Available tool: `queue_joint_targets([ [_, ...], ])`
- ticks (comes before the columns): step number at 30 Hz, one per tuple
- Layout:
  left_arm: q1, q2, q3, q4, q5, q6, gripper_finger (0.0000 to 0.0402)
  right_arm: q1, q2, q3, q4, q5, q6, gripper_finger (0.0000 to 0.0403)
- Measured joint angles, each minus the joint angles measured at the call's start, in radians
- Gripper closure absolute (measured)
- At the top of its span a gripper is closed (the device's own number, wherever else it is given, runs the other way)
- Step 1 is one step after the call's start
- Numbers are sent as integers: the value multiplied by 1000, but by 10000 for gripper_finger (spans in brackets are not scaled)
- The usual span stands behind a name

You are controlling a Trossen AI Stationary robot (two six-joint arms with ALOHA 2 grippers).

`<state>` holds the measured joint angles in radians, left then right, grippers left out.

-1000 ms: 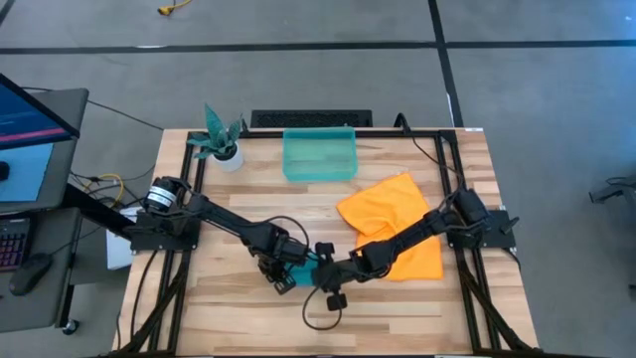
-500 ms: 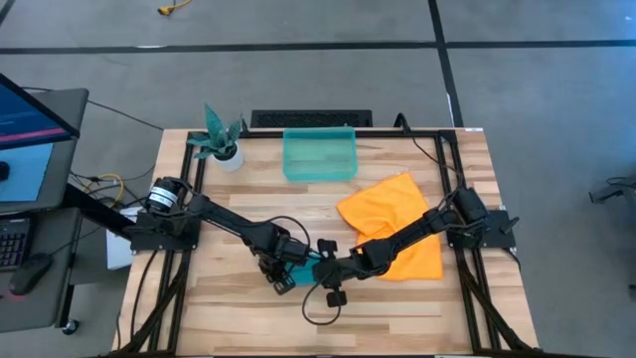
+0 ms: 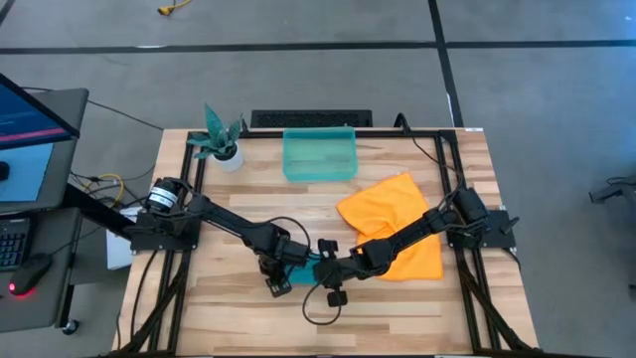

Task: Roll microfiber towels into tight, uniform cylinder then place into a basket
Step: Roll the blue microfiber cloth

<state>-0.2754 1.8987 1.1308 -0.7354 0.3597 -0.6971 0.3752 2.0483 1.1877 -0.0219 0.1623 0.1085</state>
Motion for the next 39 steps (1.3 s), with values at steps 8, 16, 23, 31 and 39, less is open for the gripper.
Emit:
queue_joint_targets([
  [8, -38, -84, -5, -73, -115, 28, 268, 0, 0, 0, -4, 0, -1, 306],
  [16, -177, -232, -2, -71, -433, -14, 269, 0, 0, 0, -6, -2, -1, 306],
  [23, -322, -243, -19, 141, -623, 101, 269, 0, 0, 0, -7, -3, 23, 306],
  [31, -368, -243, -91, 324, -725, 163, 269, 0, 0, 0, -8, -3, 24, 306],
  [39, -345, -243, -233, 509, -725, 161, 269, 0, 1, 0, -8, -4, 24, 306],
])
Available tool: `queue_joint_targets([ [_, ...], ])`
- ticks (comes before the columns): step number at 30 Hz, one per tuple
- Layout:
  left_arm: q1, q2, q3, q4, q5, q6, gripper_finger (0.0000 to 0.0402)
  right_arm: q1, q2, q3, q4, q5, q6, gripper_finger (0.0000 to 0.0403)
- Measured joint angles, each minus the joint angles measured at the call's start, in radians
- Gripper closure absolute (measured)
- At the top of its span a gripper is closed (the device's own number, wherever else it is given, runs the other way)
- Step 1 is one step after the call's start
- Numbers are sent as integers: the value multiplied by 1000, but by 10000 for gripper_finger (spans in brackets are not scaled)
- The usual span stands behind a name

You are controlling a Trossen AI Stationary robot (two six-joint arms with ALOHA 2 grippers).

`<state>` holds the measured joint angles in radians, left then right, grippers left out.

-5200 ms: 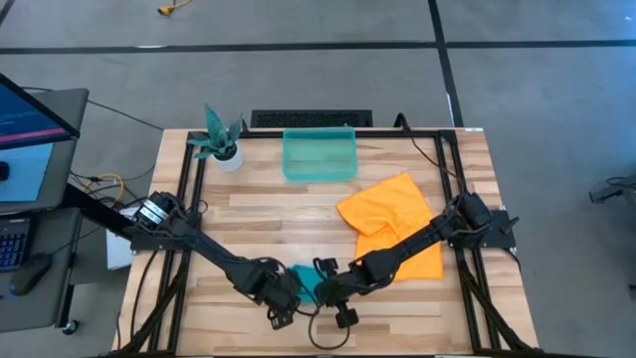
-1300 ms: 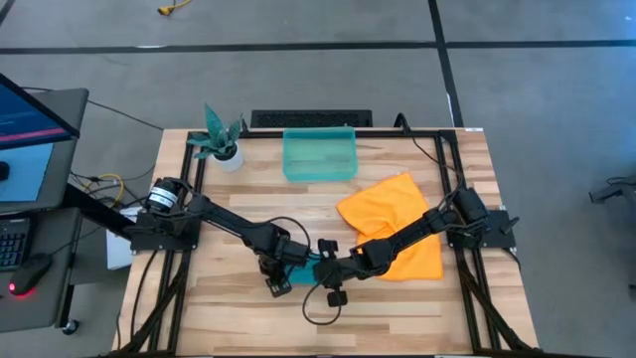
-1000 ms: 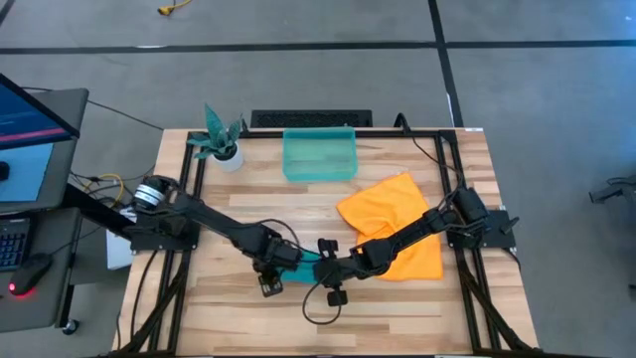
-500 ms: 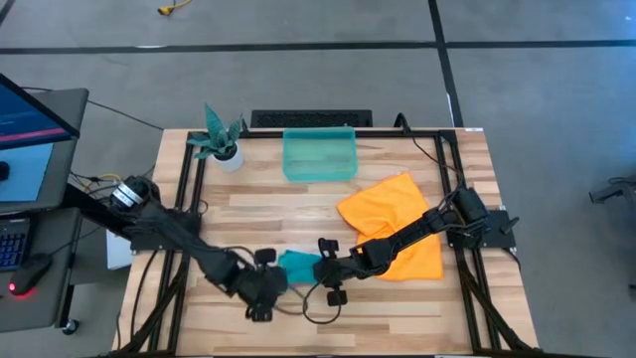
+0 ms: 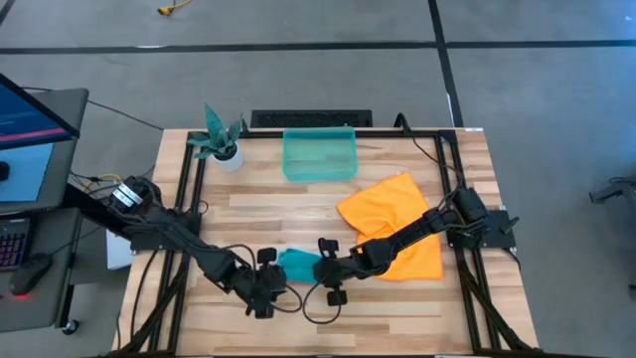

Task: Roll microfiber towels into tight, uniform cylinder then place into a basket
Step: Roll the blue microfiber cloth

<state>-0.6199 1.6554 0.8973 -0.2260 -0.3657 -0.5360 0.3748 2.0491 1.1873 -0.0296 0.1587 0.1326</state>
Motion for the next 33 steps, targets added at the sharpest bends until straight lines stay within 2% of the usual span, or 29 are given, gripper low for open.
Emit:
queue_joint_targets([
  [8, 53, -1, -80, 35, -85, -97, 269, 0, 0, 0, 0, 0, 0, 306],
  [16, 78, -3, -168, 85, -43, -241, 269, 3, 0, 0, 3, 0, 5, 306],
  [24, 79, -5, -207, 179, 1, -264, 269, 3, 1, 0, 7, -1, 103, 303],
  [28, 79, -4, -208, 186, 22, -283, 269, 4, 1, 0, 8, -3, 100, 284],
  [33, 79, -4, -207, 190, 40, -316, 269, 12, -3, 0, 6, -3, 7, 235],
])
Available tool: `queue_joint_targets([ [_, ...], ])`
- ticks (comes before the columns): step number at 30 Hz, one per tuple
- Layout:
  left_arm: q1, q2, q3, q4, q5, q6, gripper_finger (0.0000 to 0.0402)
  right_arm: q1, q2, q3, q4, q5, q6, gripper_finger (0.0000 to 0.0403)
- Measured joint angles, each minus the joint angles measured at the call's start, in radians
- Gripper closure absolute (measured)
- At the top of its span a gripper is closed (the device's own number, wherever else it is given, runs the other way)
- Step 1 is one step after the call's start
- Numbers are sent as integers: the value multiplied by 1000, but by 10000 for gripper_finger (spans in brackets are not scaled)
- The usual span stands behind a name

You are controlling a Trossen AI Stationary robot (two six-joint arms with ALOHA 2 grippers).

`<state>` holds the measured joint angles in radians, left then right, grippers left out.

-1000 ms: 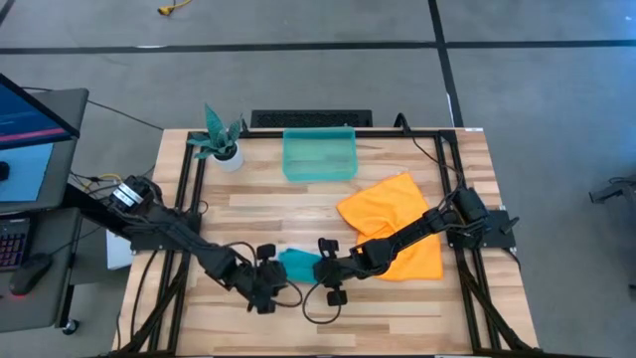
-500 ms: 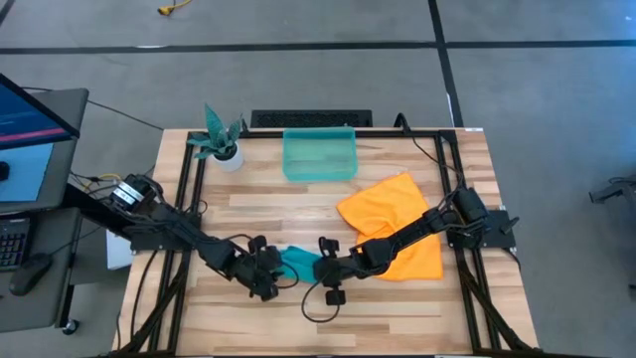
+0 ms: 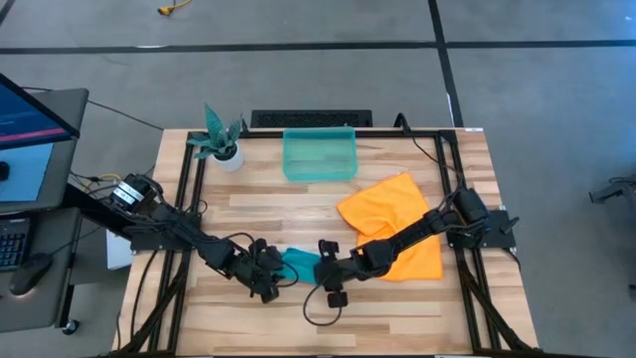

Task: Roll microfiber towels into tight, uniform cylinder then place into a basket
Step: Roll the blue microfiber cloth

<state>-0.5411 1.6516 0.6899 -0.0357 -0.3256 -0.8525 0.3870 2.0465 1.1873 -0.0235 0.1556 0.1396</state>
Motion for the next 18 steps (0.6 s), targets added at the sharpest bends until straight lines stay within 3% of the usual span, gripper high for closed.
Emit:
queue_joint_targets([
  [8, 0, 1, 0, -1, 0, -12, 269, 20, -3, 116, -191, 0, -131, 180],
  [14, 0, 2, 0, -1, -1, -25, 269, 46, -5, 255, -317, 78, -240, 182],
  [18, -1, 2, 0, -1, -16, -26, 269, 79, -7, 301, -313, 139, -315, 190],
])
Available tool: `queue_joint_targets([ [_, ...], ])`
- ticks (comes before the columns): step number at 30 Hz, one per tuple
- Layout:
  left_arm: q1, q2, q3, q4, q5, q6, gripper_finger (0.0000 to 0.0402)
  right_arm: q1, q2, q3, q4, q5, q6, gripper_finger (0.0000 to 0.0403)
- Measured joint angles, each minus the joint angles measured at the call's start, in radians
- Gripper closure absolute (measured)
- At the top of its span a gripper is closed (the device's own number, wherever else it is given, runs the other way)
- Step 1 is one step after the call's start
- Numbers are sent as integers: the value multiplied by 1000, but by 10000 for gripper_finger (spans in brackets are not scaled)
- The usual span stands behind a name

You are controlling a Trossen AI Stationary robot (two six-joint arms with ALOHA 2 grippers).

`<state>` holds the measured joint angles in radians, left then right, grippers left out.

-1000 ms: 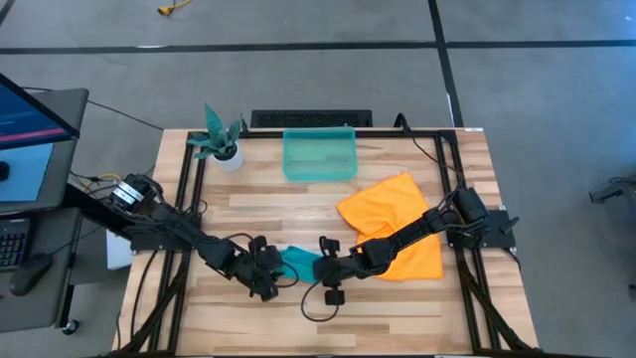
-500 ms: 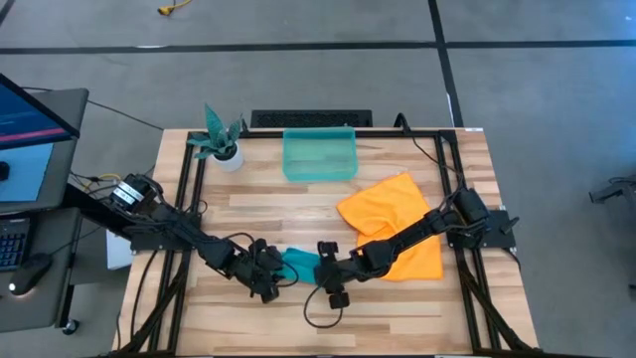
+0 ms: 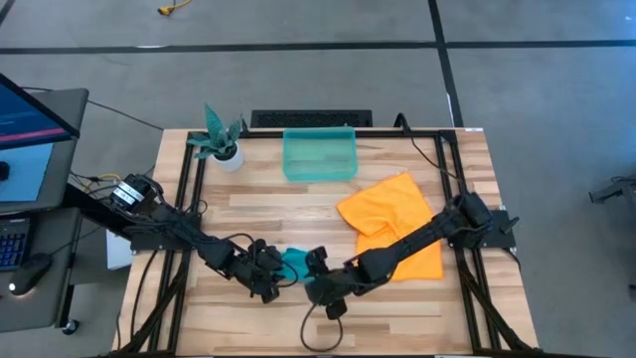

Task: Roll microfiber towels into tight, uniform cylinder then place into a basket
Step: Roll the blue microfiber cloth

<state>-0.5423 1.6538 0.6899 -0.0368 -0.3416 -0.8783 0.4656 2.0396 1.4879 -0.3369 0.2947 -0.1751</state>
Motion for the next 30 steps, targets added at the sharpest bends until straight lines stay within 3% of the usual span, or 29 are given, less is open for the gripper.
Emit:
queue_joint_targets([
  [11, 0, 0, 0, 1, -20, 0, 269, 10, 57, -53, 62, 63, -71, 209],
  [30, 0, 1, -1, -2, -31, 1, 269, -69, 159, -47, 42, 73, 70, 233],
])
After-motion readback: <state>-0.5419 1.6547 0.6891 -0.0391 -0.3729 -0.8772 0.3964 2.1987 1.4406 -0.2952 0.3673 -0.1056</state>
